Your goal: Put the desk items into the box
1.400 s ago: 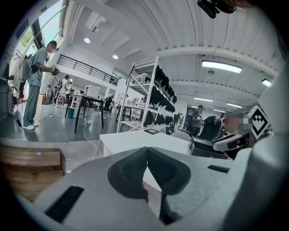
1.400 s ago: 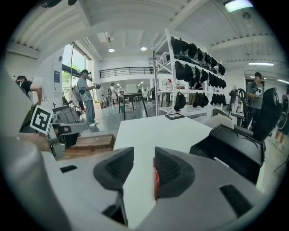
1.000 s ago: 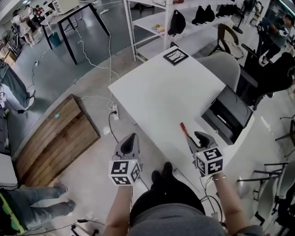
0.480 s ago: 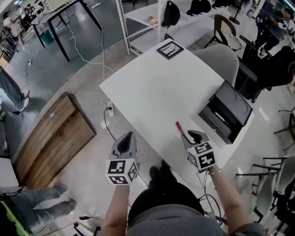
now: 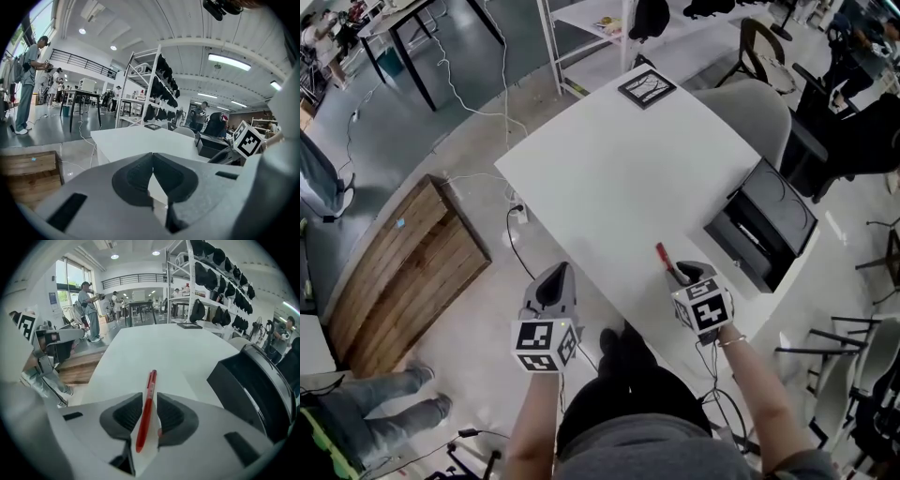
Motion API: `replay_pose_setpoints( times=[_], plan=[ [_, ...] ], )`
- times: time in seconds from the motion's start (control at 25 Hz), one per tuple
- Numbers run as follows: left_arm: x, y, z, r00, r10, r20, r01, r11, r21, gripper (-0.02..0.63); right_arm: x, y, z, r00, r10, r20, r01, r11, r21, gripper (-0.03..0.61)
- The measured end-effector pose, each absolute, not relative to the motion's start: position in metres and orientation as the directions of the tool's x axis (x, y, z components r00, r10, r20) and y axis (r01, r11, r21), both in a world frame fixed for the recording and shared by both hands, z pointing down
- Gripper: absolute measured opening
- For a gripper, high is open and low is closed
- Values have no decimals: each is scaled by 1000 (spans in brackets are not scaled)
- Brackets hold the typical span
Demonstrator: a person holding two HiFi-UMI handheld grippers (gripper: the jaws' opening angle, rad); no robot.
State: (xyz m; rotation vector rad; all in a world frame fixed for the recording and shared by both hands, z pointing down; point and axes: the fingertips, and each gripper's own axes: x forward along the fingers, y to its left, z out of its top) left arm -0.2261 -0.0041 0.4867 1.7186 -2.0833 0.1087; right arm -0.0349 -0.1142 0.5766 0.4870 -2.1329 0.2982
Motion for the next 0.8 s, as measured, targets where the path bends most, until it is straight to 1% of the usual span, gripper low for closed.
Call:
replay_pose_setpoints(
  times=[0.48,0.8],
  plan=[
    [-231,-4,488,-148,-914,378,-946,242,216,6,-34,-112,587,-480,-178,859,-453,889,-69,84],
    [-229,2,491,-158,-911,381,-940,257,223,6,-36,-110,589,-432,-191,881,-416,910,-6,69]
  ],
)
